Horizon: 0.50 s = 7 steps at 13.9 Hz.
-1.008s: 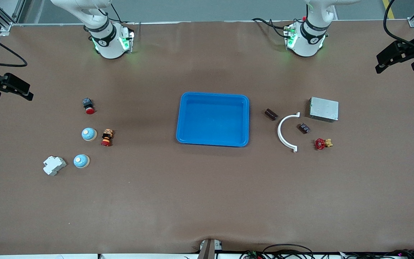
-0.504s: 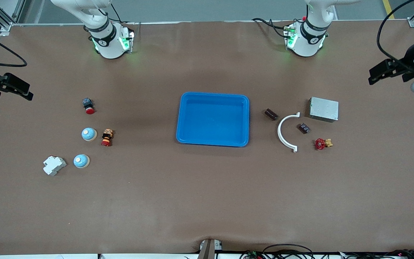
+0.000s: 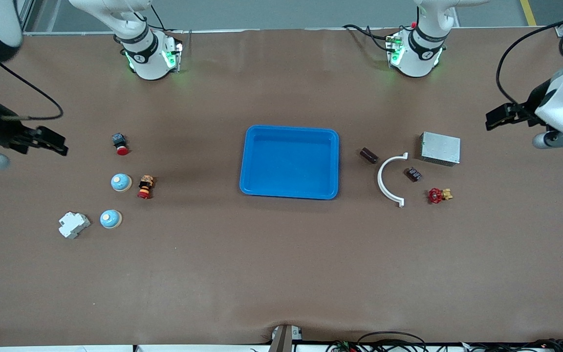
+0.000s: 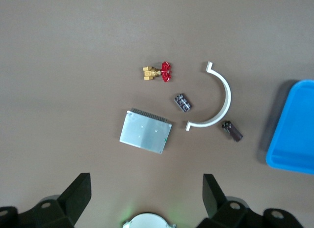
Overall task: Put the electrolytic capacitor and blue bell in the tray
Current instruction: 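Reach the right gripper toward a blue bell while the left reaches a capacitor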
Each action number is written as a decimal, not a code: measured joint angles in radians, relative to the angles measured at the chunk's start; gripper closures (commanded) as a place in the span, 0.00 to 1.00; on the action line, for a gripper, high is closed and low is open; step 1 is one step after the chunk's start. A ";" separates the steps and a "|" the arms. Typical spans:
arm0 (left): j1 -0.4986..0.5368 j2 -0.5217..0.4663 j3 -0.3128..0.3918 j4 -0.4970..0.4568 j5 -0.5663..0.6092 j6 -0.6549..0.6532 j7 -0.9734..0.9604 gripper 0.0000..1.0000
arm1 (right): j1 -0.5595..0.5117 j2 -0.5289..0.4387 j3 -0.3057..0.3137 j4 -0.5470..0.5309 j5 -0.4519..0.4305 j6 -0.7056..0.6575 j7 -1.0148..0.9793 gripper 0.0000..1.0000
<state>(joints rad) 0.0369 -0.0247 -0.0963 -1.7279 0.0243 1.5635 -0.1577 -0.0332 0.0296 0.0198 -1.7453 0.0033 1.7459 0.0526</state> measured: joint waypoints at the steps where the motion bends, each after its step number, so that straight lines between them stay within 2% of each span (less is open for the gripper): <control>1: 0.000 -0.008 -0.002 -0.042 0.000 0.037 -0.036 0.00 | -0.001 0.002 -0.001 -0.051 0.000 0.051 0.000 0.00; 7: -0.002 -0.056 -0.021 -0.321 0.000 0.339 -0.201 0.00 | -0.006 0.003 -0.002 -0.336 -0.001 0.366 0.000 0.00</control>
<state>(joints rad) 0.0354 -0.0807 -0.1169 -2.0484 0.0240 1.9023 -0.3590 -0.0391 0.0326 0.0178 -2.0817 0.0028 2.1119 0.0525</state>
